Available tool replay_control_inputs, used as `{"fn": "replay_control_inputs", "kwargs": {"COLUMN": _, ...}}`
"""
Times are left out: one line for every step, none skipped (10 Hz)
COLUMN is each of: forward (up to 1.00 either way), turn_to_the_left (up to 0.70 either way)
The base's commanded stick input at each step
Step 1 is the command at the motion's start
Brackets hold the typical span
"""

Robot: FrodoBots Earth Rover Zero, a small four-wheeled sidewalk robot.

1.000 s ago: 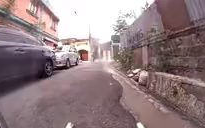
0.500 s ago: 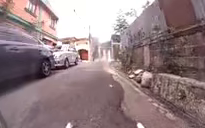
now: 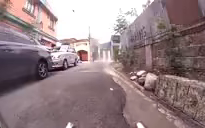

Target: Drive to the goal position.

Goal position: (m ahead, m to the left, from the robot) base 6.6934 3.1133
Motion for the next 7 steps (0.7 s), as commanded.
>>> {"fn": "replay_control_inputs", "kwargs": {"forward": 0.35, "turn_to_the_left": 0.0}}
{"fn": "replay_control_inputs", "kwargs": {"forward": 0.35, "turn_to_the_left": 0.0}}
{"fn": "replay_control_inputs", "kwargs": {"forward": 0.34, "turn_to_the_left": 0.0}}
{"fn": "replay_control_inputs", "kwargs": {"forward": 0.34, "turn_to_the_left": 0.0}}
{"fn": "replay_control_inputs", "kwargs": {"forward": 0.35, "turn_to_the_left": 0.0}}
{"fn": "replay_control_inputs", "kwargs": {"forward": 0.35, "turn_to_the_left": 0.0}}
{"fn": "replay_control_inputs", "kwargs": {"forward": 0.35, "turn_to_the_left": 0.0}}
